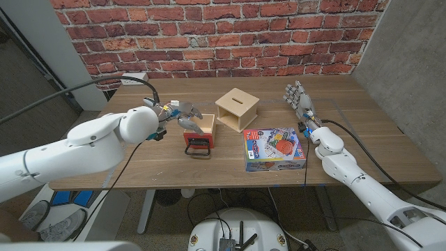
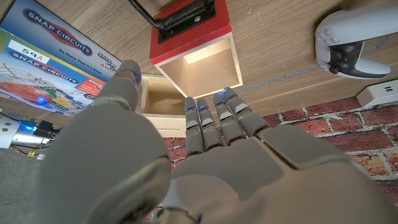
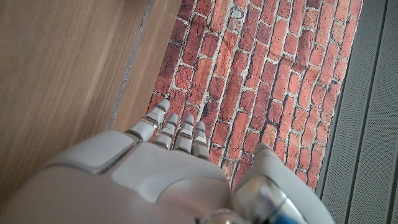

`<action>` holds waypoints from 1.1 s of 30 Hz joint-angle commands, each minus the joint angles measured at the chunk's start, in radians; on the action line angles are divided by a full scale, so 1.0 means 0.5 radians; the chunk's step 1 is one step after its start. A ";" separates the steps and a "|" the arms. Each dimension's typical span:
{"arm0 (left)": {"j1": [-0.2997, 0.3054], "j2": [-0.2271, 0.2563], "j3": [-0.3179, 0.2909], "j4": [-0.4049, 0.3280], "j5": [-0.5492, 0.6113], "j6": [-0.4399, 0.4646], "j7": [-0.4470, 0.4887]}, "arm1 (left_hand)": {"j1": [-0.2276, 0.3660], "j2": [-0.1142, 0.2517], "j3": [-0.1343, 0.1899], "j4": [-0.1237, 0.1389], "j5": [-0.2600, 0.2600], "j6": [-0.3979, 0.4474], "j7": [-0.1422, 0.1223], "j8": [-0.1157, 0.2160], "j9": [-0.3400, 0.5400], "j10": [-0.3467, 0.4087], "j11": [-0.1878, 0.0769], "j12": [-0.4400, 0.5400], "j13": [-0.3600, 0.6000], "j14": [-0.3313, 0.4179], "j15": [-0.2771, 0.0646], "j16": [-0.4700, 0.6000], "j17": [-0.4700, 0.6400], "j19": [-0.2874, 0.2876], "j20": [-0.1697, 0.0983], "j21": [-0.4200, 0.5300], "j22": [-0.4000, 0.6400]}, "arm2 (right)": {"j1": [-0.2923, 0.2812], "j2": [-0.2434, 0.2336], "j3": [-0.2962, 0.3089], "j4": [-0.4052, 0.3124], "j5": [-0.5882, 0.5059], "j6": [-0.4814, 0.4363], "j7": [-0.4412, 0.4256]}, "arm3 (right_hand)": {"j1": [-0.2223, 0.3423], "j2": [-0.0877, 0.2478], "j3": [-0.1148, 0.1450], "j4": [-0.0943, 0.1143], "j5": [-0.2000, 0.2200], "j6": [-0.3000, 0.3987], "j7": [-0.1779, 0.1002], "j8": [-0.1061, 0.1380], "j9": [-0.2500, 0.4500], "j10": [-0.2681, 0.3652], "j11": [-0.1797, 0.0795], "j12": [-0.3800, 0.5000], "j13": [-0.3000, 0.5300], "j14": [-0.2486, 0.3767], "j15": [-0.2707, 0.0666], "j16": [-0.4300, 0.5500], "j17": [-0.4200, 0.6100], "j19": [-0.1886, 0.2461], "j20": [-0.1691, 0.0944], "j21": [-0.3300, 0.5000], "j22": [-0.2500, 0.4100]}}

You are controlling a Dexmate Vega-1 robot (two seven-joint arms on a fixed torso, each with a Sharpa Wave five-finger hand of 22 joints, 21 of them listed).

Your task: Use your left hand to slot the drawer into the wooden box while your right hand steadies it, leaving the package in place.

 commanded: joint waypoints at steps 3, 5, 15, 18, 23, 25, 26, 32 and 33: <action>-0.226 -0.121 0.243 0.054 0.406 -0.027 -0.385 | 0.088 -0.006 -0.010 -0.014 0.008 0.033 -0.014 0.012 0.004 0.042 -0.021 -0.003 0.004 0.041 -0.098 0.010 0.000 0.045 -0.320 0.012 0.005 | 0.001 0.018 -0.011 -0.007 -0.011 -0.030 -0.039 | 0.011 0.054 0.019 -0.002 0.011 0.011 -0.002 0.009 0.006 0.008 -0.001 0.008 0.003 0.015 -0.060 0.014 -0.007 0.006 -0.021 0.006 0.003; -0.223 -0.133 0.238 0.055 0.431 -0.026 -0.413 | 0.112 -0.007 -0.011 -0.015 0.009 0.033 -0.019 0.009 0.004 0.045 -0.031 -0.005 0.004 0.043 -0.109 0.008 0.000 0.053 -0.323 0.013 0.005 | 0.001 0.018 -0.011 -0.008 -0.012 -0.033 -0.043 | 0.011 0.054 0.019 -0.001 0.011 0.012 -0.001 0.009 0.006 0.009 -0.001 0.008 0.003 0.015 -0.061 0.014 -0.008 0.007 -0.021 0.006 0.003; -0.264 -0.214 0.329 0.073 0.759 -0.025 -0.650 | 0.241 -0.010 -0.015 -0.018 0.015 0.028 -0.026 -0.003 0.005 0.050 -0.054 -0.015 0.005 0.073 -0.127 0.007 -0.001 0.112 -0.319 0.019 0.006 | 0.008 0.031 -0.013 0.009 -0.019 -0.026 -0.058 | 0.009 0.055 0.021 0.001 0.010 0.017 -0.006 0.010 0.006 0.009 -0.006 0.008 0.003 0.014 -0.057 0.015 -0.017 0.006 -0.012 0.006 0.004; -0.251 -0.238 0.328 0.075 0.825 -0.017 -0.697 | 0.271 -0.012 -0.018 -0.018 0.015 0.026 -0.024 -0.006 0.005 0.053 -0.051 -0.016 0.005 0.078 -0.130 0.006 -0.001 0.129 -0.315 0.021 0.005 | 0.009 0.031 -0.014 0.009 -0.021 -0.027 -0.061 | 0.009 0.055 0.021 0.002 0.010 0.019 -0.007 0.010 0.006 0.010 -0.007 0.008 0.003 0.013 -0.056 0.015 -0.019 0.006 -0.012 0.006 0.004; -0.215 -0.283 0.347 0.086 0.963 -0.002 -0.753 | 0.332 -0.012 -0.025 -0.016 0.014 0.011 -0.008 -0.017 0.006 0.057 -0.043 -0.018 0.006 0.093 -0.112 0.005 -0.002 0.164 -0.310 0.024 0.005 | 0.006 0.026 -0.012 -0.001 -0.024 -0.036 -0.073 | 0.007 0.056 0.022 0.004 0.010 0.021 -0.007 0.010 0.006 0.012 -0.008 0.008 0.003 0.013 -0.056 0.016 -0.023 0.006 -0.009 0.007 0.004; -0.195 -0.295 0.339 0.088 0.999 -0.005 -0.763 | 0.365 -0.008 -0.027 -0.015 0.013 0.007 0.001 -0.020 0.007 0.065 -0.026 -0.016 0.006 0.099 -0.102 0.004 -0.002 0.174 -0.298 0.022 0.004 | 0.004 0.025 -0.011 -0.004 -0.025 -0.037 -0.076 | 0.007 0.056 0.023 0.005 0.010 0.021 -0.008 0.010 0.006 0.012 -0.007 0.008 0.003 0.013 -0.056 0.016 -0.024 0.006 -0.007 0.006 0.004; -0.188 -0.302 0.343 0.089 1.029 -0.003 -0.778 | 0.377 -0.006 -0.027 -0.014 0.013 0.004 0.004 -0.022 0.007 0.065 -0.025 -0.017 0.006 0.100 -0.099 0.004 -0.001 0.172 -0.293 0.019 0.004 | 0.003 0.022 -0.011 -0.009 -0.025 -0.042 -0.078 | 0.007 0.056 0.023 0.005 0.009 0.022 -0.008 0.010 0.006 0.011 -0.007 0.008 0.003 0.013 -0.056 0.016 -0.025 0.006 -0.008 0.007 0.004; -0.116 -0.342 0.326 0.110 1.114 -0.008 -0.807 | 0.467 0.008 -0.028 -0.012 0.011 0.020 0.012 -0.021 0.008 0.099 -0.034 -0.009 0.006 0.131 -0.112 0.007 -0.002 0.202 -0.300 0.020 0.005 | 0.001 0.017 -0.010 -0.018 -0.029 -0.048 -0.086 | 0.006 0.058 0.025 0.007 0.009 0.028 -0.011 0.011 0.006 0.013 -0.007 0.008 0.003 0.012 -0.061 0.017 -0.031 0.006 -0.007 0.007 0.004; -0.108 -0.347 0.318 0.112 1.121 -0.013 -0.811 | 0.474 0.008 -0.028 -0.012 0.011 0.021 0.013 -0.021 0.008 0.097 -0.034 -0.010 0.006 0.133 -0.111 0.007 -0.002 0.208 -0.296 0.021 0.005 | 0.001 0.017 -0.010 -0.019 -0.029 -0.048 -0.086 | 0.006 0.058 0.025 0.007 0.009 0.028 -0.011 0.011 0.006 0.013 -0.008 0.008 0.003 0.012 -0.061 0.017 -0.032 0.006 -0.007 0.006 0.004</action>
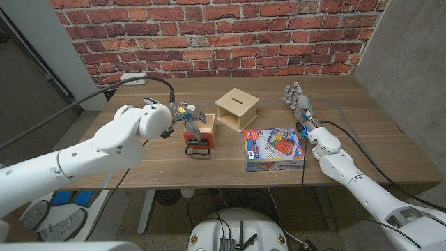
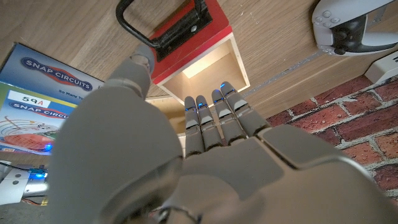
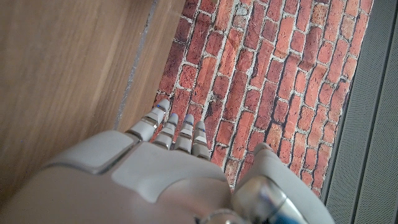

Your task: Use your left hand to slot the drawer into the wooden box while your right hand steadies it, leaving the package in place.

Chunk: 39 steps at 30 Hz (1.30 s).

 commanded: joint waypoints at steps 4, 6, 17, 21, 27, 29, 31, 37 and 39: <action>0.151 -0.180 0.042 0.065 0.325 -0.007 -0.138 | 0.096 0.000 -0.015 0.003 0.010 0.028 0.009 -0.006 0.009 0.042 -0.013 0.002 0.006 0.054 -0.119 0.008 -0.002 0.070 -0.291 0.011 0.007 | -0.004 -0.005 0.001 -0.015 -0.011 -0.016 -0.029 | 0.005 0.060 0.020 0.002 0.009 0.018 0.000 0.011 0.006 0.014 -0.010 0.008 0.003 0.012 -0.058 0.010 -0.004 0.005 -0.007 0.006 0.004; 0.192 -0.197 0.015 0.070 0.331 -0.009 -0.109 | 0.107 0.000 -0.019 0.005 0.009 0.020 0.003 -0.011 0.009 0.040 -0.017 0.001 0.007 0.047 -0.126 0.004 -0.001 0.076 -0.287 0.011 0.008 | -0.005 -0.011 -0.001 -0.023 -0.015 -0.023 -0.031 | 0.005 0.060 0.020 0.003 0.009 0.019 -0.001 0.011 0.006 0.014 -0.009 0.008 0.003 0.012 -0.058 0.010 -0.006 0.005 -0.007 0.006 0.004; 0.300 -0.278 -0.029 0.107 0.504 -0.036 -0.124 | 0.159 0.006 -0.040 0.012 0.011 0.045 -0.006 -0.008 0.011 0.072 -0.027 0.008 0.008 0.091 -0.136 0.011 -0.001 0.136 -0.273 0.020 0.008 | -0.012 -0.017 0.000 -0.035 -0.012 -0.021 -0.024 | 0.003 0.061 0.022 0.006 0.009 0.023 -0.002 0.010 0.006 0.012 -0.011 0.006 0.002 0.012 -0.060 0.012 -0.014 0.005 -0.007 0.007 0.005; 0.338 -0.299 -0.061 0.124 0.521 -0.062 -0.106 | 0.181 0.012 -0.048 0.014 0.013 0.064 -0.011 -0.004 0.011 0.089 -0.033 0.010 0.008 0.103 -0.142 0.011 0.000 0.149 -0.275 0.018 0.008 | -0.010 -0.016 0.000 -0.030 -0.011 -0.016 -0.016 | 0.003 0.062 0.023 0.007 0.009 0.026 -0.003 0.011 0.006 0.013 -0.011 0.006 0.002 0.013 -0.059 0.012 -0.017 0.005 -0.007 0.007 0.005; 0.382 -0.321 -0.082 0.158 0.582 -0.129 -0.072 | 0.222 0.024 -0.067 0.019 0.020 0.109 -0.031 0.004 0.013 0.127 -0.053 0.015 0.008 0.146 -0.171 0.016 0.000 0.190 -0.283 0.023 0.011 | -0.004 -0.016 0.000 -0.023 -0.011 -0.012 -0.010 | 0.002 0.062 0.024 0.008 0.008 0.028 -0.006 0.010 0.006 0.014 -0.011 0.006 0.002 0.012 -0.062 0.013 -0.022 0.004 -0.007 0.006 0.005; 0.416 -0.336 -0.092 0.171 0.607 -0.143 -0.020 | 0.240 0.027 -0.078 0.021 0.022 0.130 -0.046 0.007 0.013 0.148 -0.072 0.017 0.008 0.164 -0.183 0.017 0.000 0.214 -0.288 0.027 0.013 | -0.004 -0.017 0.001 -0.024 -0.010 -0.013 -0.010 | 0.002 0.062 0.024 0.009 0.008 0.028 -0.006 0.010 0.006 0.013 -0.011 0.006 0.002 0.012 -0.063 0.013 -0.024 0.006 -0.008 0.007 0.005; 0.434 -0.346 -0.107 0.175 0.615 -0.155 -0.014 | 0.256 0.028 -0.090 0.022 0.024 0.146 -0.056 0.009 0.014 0.176 -0.082 0.023 0.009 0.189 -0.201 0.020 0.000 0.238 -0.292 0.031 0.014 | -0.004 -0.016 0.001 -0.023 -0.009 -0.012 -0.010 | 0.001 0.062 0.025 0.010 0.008 0.027 -0.009 0.009 0.006 0.013 -0.012 0.006 0.002 0.013 -0.061 0.014 -0.025 0.006 -0.005 0.007 0.005; 0.510 -0.377 -0.117 0.199 0.728 -0.188 0.066 | 0.293 0.028 -0.125 0.025 0.027 0.212 -0.080 0.020 0.015 0.256 -0.112 0.035 0.009 0.250 -0.244 0.024 0.001 0.290 -0.303 0.038 0.018 | -0.005 -0.017 0.001 -0.021 -0.005 -0.013 -0.005 | 0.001 0.062 0.026 0.012 0.008 0.031 -0.012 0.010 0.006 0.013 -0.015 0.005 0.002 0.011 -0.063 0.014 -0.030 0.007 -0.004 0.007 0.005; 0.521 -0.389 -0.127 0.206 0.744 -0.202 0.058 | 0.300 0.028 -0.132 0.026 0.028 0.223 -0.087 0.021 0.016 0.261 -0.118 0.032 0.010 0.262 -0.251 0.025 0.001 0.296 -0.309 0.038 0.019 | -0.006 -0.015 0.002 -0.019 -0.004 -0.011 -0.005 | 0.001 0.063 0.027 0.012 0.008 0.031 -0.013 0.009 0.006 0.014 -0.015 0.006 0.002 0.011 -0.062 0.014 -0.032 0.007 -0.005 0.008 0.005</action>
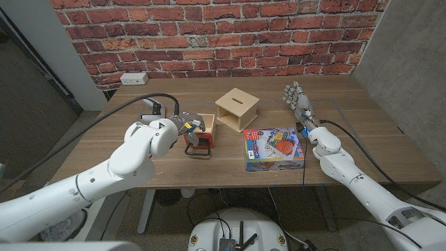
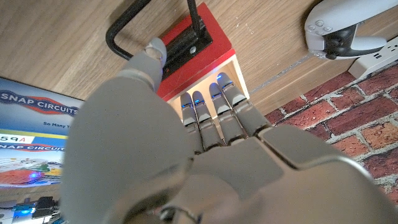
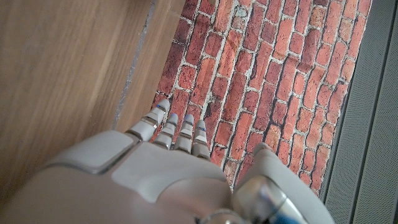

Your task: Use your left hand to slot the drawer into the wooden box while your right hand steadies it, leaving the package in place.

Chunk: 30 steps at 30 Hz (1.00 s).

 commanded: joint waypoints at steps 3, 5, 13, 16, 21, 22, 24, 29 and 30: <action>0.148 -0.074 -0.064 0.067 0.157 -0.118 0.123 | 0.044 0.001 -0.031 0.003 0.011 0.060 -0.019 0.017 0.006 0.061 -0.022 0.011 0.005 0.056 -0.248 0.016 0.001 0.044 -0.298 0.012 0.010 | 0.003 0.001 0.002 0.013 0.009 0.010 0.015 | 0.001 0.063 0.020 0.005 0.008 0.020 0.000 0.010 0.006 0.014 -0.014 0.005 0.002 0.011 -0.060 0.014 -0.001 0.007 -0.004 0.007 0.005; 0.165 -0.084 -0.070 0.082 0.177 -0.141 0.149 | 0.052 0.003 -0.040 0.005 0.013 0.078 -0.025 0.020 0.007 0.073 -0.034 0.010 0.006 0.073 -0.261 0.017 0.001 0.059 -0.299 0.015 0.011 | 0.005 0.003 0.002 0.016 0.011 0.013 0.017 | 0.001 0.063 0.021 0.005 0.008 0.023 0.000 0.011 0.006 0.013 -0.014 0.005 0.002 0.011 -0.063 0.014 -0.003 0.007 -0.003 0.007 0.005; 0.235 -0.142 -0.099 0.145 0.244 -0.185 0.264 | 0.077 0.011 -0.072 0.009 0.016 0.127 -0.050 0.023 0.009 0.145 -0.053 0.018 0.006 0.136 -0.285 0.022 0.003 0.110 -0.306 0.024 0.013 | 0.016 0.008 0.001 0.036 0.014 0.019 0.030 | 0.000 0.062 0.022 0.006 0.008 0.024 -0.001 0.010 0.006 0.013 -0.013 0.005 0.002 0.011 -0.063 0.015 -0.007 0.009 -0.005 0.008 0.005; 0.259 -0.156 -0.109 0.167 0.264 -0.209 0.316 | 0.086 0.013 -0.082 0.009 0.017 0.157 -0.063 0.030 0.010 0.169 -0.057 0.021 0.006 0.155 -0.294 0.023 0.003 0.121 -0.316 0.024 0.014 | 0.022 0.010 -0.001 0.045 0.016 0.019 0.035 | 0.000 0.062 0.022 0.007 0.008 0.026 -0.002 0.010 0.006 0.013 -0.012 0.005 0.002 0.011 -0.063 0.016 -0.009 0.009 -0.005 0.008 0.005; 0.300 -0.165 -0.142 0.193 0.262 -0.254 0.400 | 0.123 0.036 -0.104 0.011 0.022 0.236 -0.096 0.045 0.012 0.244 -0.087 0.027 0.006 0.214 -0.326 0.028 0.008 0.145 -0.321 0.024 0.017 | 0.028 0.014 -0.003 0.055 0.015 0.019 0.039 | -0.001 0.061 0.023 0.008 0.008 0.026 -0.004 0.010 0.006 0.014 -0.013 0.005 0.002 0.011 -0.065 0.016 -0.013 0.009 -0.005 0.008 0.005; 0.306 -0.172 -0.149 0.195 0.256 -0.254 0.404 | 0.133 0.042 -0.110 0.012 0.024 0.257 -0.100 0.048 0.012 0.268 -0.094 0.029 0.006 0.233 -0.330 0.030 0.010 0.154 -0.320 0.026 0.018 | 0.029 0.016 -0.003 0.057 0.017 0.022 0.041 | -0.001 0.062 0.023 0.008 0.008 0.027 -0.004 0.010 0.006 0.013 -0.013 0.005 0.002 0.011 -0.063 0.016 -0.013 0.008 -0.005 0.008 0.005; 0.317 -0.181 -0.156 0.206 0.257 -0.265 0.436 | 0.145 0.047 -0.122 0.013 0.025 0.285 -0.100 0.051 0.013 0.305 -0.099 0.032 0.005 0.258 -0.333 0.032 0.011 0.175 -0.318 0.031 0.020 | 0.031 0.017 -0.004 0.061 0.017 0.022 0.043 | -0.001 0.062 0.023 0.009 0.008 0.028 -0.005 0.010 0.006 0.012 -0.013 0.005 0.002 0.010 -0.066 0.016 -0.014 0.008 -0.006 0.008 0.005; 0.340 -0.193 -0.186 0.219 0.228 -0.288 0.480 | 0.173 0.069 -0.153 0.018 0.031 0.359 -0.107 0.053 0.009 0.367 -0.113 0.026 0.006 0.346 -0.338 0.043 0.015 0.255 -0.313 0.053 0.022 | 0.038 0.023 -0.006 0.072 0.017 0.028 0.048 | -0.001 0.063 0.025 0.010 0.008 0.030 -0.008 0.010 0.006 0.014 -0.013 0.005 0.002 0.011 -0.065 0.017 -0.017 0.008 -0.004 0.007 0.005; 0.341 -0.194 -0.188 0.222 0.230 -0.290 0.483 | 0.176 0.077 -0.155 0.020 0.033 0.359 -0.112 0.050 0.008 0.373 -0.110 0.025 0.006 0.356 -0.340 0.044 0.016 0.262 -0.314 0.055 0.022 | 0.040 0.024 -0.007 0.074 0.017 0.029 0.049 | -0.001 0.063 0.025 0.010 0.008 0.031 -0.010 0.010 0.006 0.014 -0.014 0.005 0.002 0.011 -0.066 0.017 -0.018 0.009 -0.005 0.008 0.005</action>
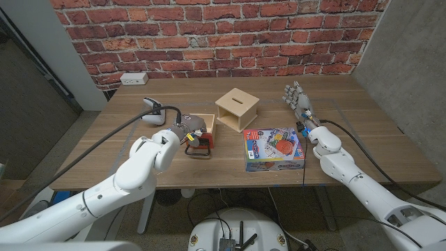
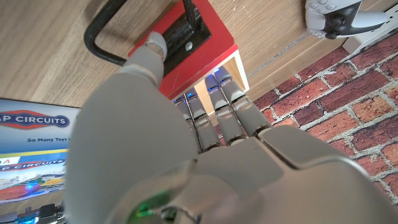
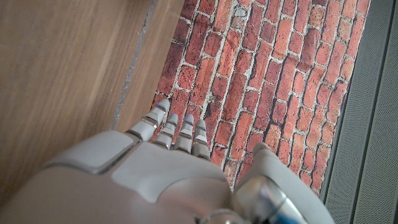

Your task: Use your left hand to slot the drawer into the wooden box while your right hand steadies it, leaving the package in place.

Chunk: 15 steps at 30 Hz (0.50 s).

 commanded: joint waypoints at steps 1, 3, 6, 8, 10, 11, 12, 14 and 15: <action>0.067 -0.046 -0.060 0.050 -0.011 -0.056 0.124 | 0.043 0.013 -0.019 -0.001 0.013 0.045 -0.016 0.007 0.000 0.046 -0.007 0.009 0.007 0.058 -0.314 0.014 0.012 0.056 -0.292 0.019 0.003 | 0.017 0.013 -0.006 0.029 0.003 0.013 0.015 | -0.001 0.063 0.017 0.002 0.008 0.021 0.001 0.010 0.006 0.014 -0.014 0.005 0.002 0.011 -0.066 0.009 -0.001 0.008 -0.005 0.007 0.005; 0.068 -0.048 -0.063 0.056 -0.014 -0.060 0.126 | 0.048 0.022 -0.023 0.001 0.016 0.060 -0.024 0.007 -0.001 0.062 0.004 0.010 0.007 0.075 -0.319 0.015 0.012 0.065 -0.293 0.020 0.003 | 0.019 0.015 -0.008 0.031 0.001 0.014 0.015 | 0.000 0.063 0.018 0.002 0.009 0.022 -0.002 0.010 0.006 0.013 -0.014 0.005 0.002 0.012 -0.067 0.009 -0.002 0.009 -0.008 0.008 0.005; 0.074 -0.052 -0.070 0.067 -0.025 -0.070 0.152 | 0.057 0.042 -0.035 0.005 0.021 0.116 -0.023 0.013 -0.002 0.106 0.001 0.012 0.008 0.118 -0.322 0.020 0.014 0.105 -0.287 0.030 0.003 | 0.018 0.017 -0.007 0.031 0.001 0.015 0.012 | 0.000 0.064 0.019 0.002 0.009 0.028 -0.006 0.012 0.006 0.015 -0.013 0.006 0.002 0.013 -0.069 0.010 -0.004 0.012 -0.012 0.009 0.005; 0.078 -0.059 -0.078 0.068 -0.044 -0.066 0.154 | 0.070 0.051 -0.047 0.003 0.024 0.168 -0.022 0.019 -0.003 0.152 0.004 0.017 0.008 0.151 -0.327 0.019 0.014 0.143 -0.286 0.040 0.004 | 0.018 0.018 -0.007 0.032 0.001 0.017 0.012 | 0.000 0.064 0.020 0.003 0.009 0.029 -0.007 0.012 0.006 0.015 -0.014 0.005 0.002 0.013 -0.068 0.010 -0.005 0.012 -0.013 0.009 0.005; 0.075 -0.062 -0.076 0.068 -0.039 -0.055 0.140 | 0.081 0.062 -0.053 0.002 0.027 0.189 -0.020 0.016 -0.003 0.193 0.011 0.022 0.009 0.181 -0.329 0.022 0.014 0.166 -0.287 0.045 0.004 | 0.018 0.017 -0.008 0.031 -0.002 0.016 0.010 | 0.000 0.065 0.020 0.003 0.009 0.029 -0.007 0.012 0.006 0.014 -0.014 0.005 0.002 0.013 -0.069 0.010 -0.006 0.012 -0.014 0.009 0.005; 0.073 -0.066 -0.083 0.068 -0.056 -0.047 0.124 | 0.090 0.068 -0.060 0.001 0.028 0.211 -0.026 0.015 -0.003 0.208 0.004 0.019 0.009 0.204 -0.331 0.021 0.014 0.187 -0.286 0.050 0.005 | 0.019 0.019 -0.007 0.033 0.000 0.018 0.010 | 0.000 0.065 0.021 0.003 0.009 0.030 -0.008 0.012 0.006 0.015 -0.014 0.006 0.002 0.013 -0.069 0.010 -0.007 0.012 -0.013 0.009 0.005; 0.073 -0.065 -0.082 0.068 -0.057 -0.046 0.123 | 0.099 0.081 -0.062 0.002 0.030 0.239 -0.035 0.017 -0.002 0.224 0.007 0.016 0.010 0.230 -0.334 0.023 0.015 0.203 -0.286 0.053 0.005 | 0.019 0.019 -0.007 0.033 0.000 0.019 0.010 | 0.000 0.065 0.021 0.003 0.009 0.029 -0.009 0.011 0.006 0.015 -0.014 0.006 0.002 0.013 -0.069 0.011 -0.007 0.012 -0.013 0.008 0.005; 0.081 -0.082 -0.094 0.071 -0.080 -0.024 0.135 | 0.109 0.095 -0.064 0.002 0.031 0.266 -0.036 0.016 -0.002 0.259 -0.004 0.019 0.010 0.255 -0.335 0.021 0.015 0.222 -0.284 0.056 0.005 | 0.024 0.021 -0.008 0.038 -0.002 0.020 0.010 | 0.001 0.066 0.022 0.003 0.009 0.031 -0.009 0.012 0.006 0.015 -0.014 0.006 0.002 0.013 -0.069 0.010 -0.009 0.011 -0.013 0.008 0.005; 0.080 -0.083 -0.103 0.070 -0.103 -0.022 0.132 | 0.109 0.116 -0.059 0.008 0.033 0.291 -0.044 0.019 -0.001 0.280 -0.012 0.020 0.010 0.276 -0.333 0.019 0.014 0.236 -0.283 0.059 0.006 | 0.030 0.023 -0.010 0.046 -0.002 0.021 0.016 | 0.001 0.066 0.022 0.003 0.009 0.031 -0.009 0.011 0.006 0.016 -0.014 0.006 0.002 0.013 -0.067 0.011 -0.009 0.012 -0.013 0.008 0.005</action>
